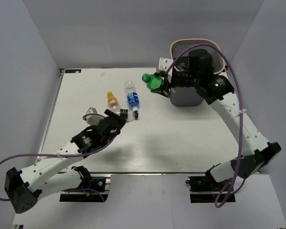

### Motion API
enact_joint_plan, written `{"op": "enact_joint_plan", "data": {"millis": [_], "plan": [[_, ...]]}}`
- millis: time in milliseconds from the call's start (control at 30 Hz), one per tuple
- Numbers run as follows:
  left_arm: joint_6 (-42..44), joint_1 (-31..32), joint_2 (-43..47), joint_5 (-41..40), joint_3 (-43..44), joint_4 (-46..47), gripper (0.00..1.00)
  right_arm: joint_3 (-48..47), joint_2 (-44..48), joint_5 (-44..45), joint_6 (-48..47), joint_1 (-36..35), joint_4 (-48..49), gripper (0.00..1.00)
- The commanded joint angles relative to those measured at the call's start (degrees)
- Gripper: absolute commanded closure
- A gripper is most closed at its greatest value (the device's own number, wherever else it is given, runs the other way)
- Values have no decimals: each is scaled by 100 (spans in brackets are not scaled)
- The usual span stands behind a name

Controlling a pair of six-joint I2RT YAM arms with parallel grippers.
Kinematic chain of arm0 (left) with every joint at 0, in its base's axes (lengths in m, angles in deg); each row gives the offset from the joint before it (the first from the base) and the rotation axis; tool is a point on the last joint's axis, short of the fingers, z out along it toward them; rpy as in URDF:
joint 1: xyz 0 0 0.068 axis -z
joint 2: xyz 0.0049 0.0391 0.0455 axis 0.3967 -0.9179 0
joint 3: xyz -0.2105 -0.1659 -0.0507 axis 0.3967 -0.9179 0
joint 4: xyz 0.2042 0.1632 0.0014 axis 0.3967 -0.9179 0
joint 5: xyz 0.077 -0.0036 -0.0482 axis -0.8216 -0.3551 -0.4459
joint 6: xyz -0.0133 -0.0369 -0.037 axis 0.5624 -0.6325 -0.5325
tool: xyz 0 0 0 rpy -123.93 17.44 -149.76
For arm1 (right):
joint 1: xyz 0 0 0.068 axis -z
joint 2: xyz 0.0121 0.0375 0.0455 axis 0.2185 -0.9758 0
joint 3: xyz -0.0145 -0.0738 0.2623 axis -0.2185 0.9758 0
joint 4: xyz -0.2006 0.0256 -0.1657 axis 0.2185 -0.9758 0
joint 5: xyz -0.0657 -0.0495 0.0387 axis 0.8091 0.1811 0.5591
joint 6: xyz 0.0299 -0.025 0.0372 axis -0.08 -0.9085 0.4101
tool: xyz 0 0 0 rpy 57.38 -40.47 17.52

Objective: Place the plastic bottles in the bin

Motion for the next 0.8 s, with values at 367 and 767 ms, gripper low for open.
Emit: {"op": "enact_joint_plan", "data": {"millis": [367, 767], "plan": [[-1014, -403, -2189, -90, 744, 576, 1, -1142, -860, 2617, 2949, 1668, 1452, 100], [-961, -878, -3367, 94, 1648, 559, 1, -1487, -1206, 1632, 3134, 2654, 730, 10]]}}
